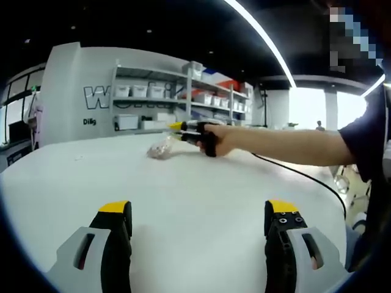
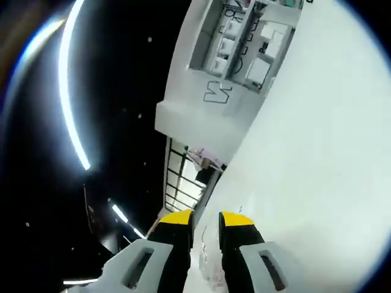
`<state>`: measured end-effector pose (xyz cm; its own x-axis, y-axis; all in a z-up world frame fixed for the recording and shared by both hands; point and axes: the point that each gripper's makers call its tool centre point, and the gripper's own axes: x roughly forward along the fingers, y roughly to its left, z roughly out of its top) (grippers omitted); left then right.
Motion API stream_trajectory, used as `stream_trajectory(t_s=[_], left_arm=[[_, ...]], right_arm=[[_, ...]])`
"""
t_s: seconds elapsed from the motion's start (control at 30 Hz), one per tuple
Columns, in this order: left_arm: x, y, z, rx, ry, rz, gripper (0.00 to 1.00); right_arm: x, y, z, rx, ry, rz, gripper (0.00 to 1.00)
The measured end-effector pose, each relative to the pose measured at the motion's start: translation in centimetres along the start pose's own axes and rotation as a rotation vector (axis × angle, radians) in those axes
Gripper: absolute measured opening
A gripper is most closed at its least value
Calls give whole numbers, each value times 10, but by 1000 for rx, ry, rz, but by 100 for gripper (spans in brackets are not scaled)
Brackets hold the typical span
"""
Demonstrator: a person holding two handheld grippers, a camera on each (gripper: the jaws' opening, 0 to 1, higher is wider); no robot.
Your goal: Open the resealable bag by pulling the two sides of the seal apart until the entire bag opening is separated and visibly accessible.
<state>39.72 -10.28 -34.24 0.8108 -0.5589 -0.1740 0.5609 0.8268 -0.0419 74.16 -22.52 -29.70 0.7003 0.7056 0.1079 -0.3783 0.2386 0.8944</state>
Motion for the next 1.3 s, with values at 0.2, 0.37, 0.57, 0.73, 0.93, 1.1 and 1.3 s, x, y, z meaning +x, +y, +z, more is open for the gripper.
stream_trajectory(t_s=[0.2,0.37,0.57,0.73,0.93,1.1,1.3], left_arm=[[0,0,0,1,1,1,89],[-1,0,0,1,1,1,89],[-1,-1,0,3,0,2,89],[-1,0,-1,7,4,4,88],[-1,0,-1,7,3,4,88],[-2,-1,-1,7,2,4,88],[-2,-1,-1,7,1,6,88]], right_arm=[[-3,-2,10,9,-9,7,12],[-3,-2,9,-6,1,3,15],[-5,-5,10,-27,19,-10,21],[-18,-2,0,-40,32,-21,22],[-28,-4,0,-84,46,-48,25],[-42,-7,3,-105,41,-60,26],[-52,-9,8,-142,54,-74,25]])
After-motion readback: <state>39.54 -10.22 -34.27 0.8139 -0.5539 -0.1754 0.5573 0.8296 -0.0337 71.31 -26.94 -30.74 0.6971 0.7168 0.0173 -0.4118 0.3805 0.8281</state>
